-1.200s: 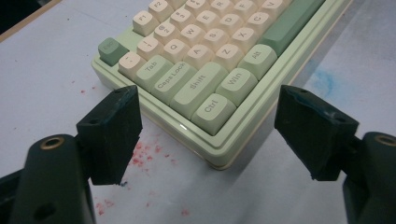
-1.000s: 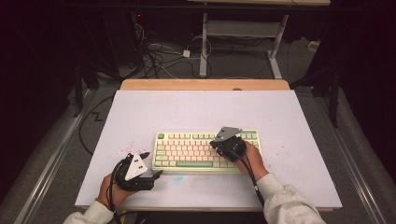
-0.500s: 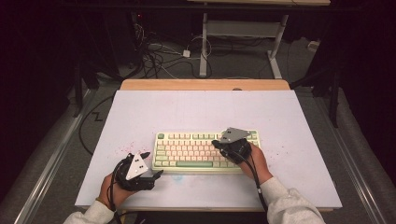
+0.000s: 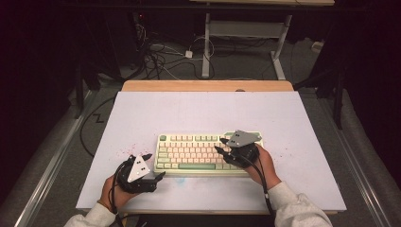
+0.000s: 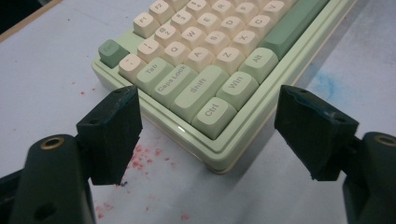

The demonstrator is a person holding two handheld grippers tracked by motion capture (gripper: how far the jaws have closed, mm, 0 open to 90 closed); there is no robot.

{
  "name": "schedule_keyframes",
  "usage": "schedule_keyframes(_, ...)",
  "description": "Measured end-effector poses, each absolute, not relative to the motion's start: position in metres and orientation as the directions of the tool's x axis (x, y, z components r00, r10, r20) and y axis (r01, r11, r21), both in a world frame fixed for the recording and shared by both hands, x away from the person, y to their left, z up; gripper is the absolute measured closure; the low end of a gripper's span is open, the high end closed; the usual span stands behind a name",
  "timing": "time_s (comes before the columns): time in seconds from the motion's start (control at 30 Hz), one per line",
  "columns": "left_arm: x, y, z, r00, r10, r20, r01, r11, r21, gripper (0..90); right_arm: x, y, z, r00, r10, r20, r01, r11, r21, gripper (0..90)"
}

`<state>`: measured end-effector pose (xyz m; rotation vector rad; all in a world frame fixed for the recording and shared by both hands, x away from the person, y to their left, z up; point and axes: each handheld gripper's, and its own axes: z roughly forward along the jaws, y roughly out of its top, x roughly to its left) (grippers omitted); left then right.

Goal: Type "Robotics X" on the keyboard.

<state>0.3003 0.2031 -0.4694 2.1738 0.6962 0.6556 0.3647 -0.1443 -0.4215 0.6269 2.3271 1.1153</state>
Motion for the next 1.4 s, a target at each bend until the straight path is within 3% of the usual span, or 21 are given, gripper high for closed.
schedule_keyframes(0.1,0.300,0.203,-0.469,0.720,0.654,0.231,0.271,-0.572,0.774,22.6,0.361,-0.148,-0.419,-0.778,0.587,-0.223,0.175,0.544,0.821,38.8)
schedule_keyframes(0.23,0.301,0.203,-0.467,0.710,0.668,0.226,0.278,-0.560,0.780,22.7,0.354,-0.153,-0.418,-0.769,0.596,-0.229,0.156,0.523,0.838,29.1)
schedule_keyframes(0.53,0.304,0.199,-0.461,0.722,0.662,0.202,0.280,-0.546,0.790,23.2,0.337,-0.168,-0.415,-0.757,0.603,-0.252,0.115,0.502,0.857,21.7)
schedule_keyframes(1.07,0.318,0.188,-0.446,0.805,0.580,0.126,0.272,-0.549,0.790,78.5,0.314,-0.202,-0.421,-0.733,0.617,-0.286,0.087,0.502,0.860,22.5)
schedule_keyframes(1.27,0.323,0.182,-0.442,0.810,0.574,0.121,0.277,-0.555,0.785,87.9,0.308,-0.210,-0.423,-0.720,0.628,-0.294,0.093,0.508,0.856,22.5)
schedule_keyframes(1.4,0.326,0.175,-0.441,0.816,0.566,0.115,0.280,-0.562,0.778,88.0,0.305,-0.215,-0.423,-0.712,0.637,-0.295,0.095,0.504,0.859,22.7)
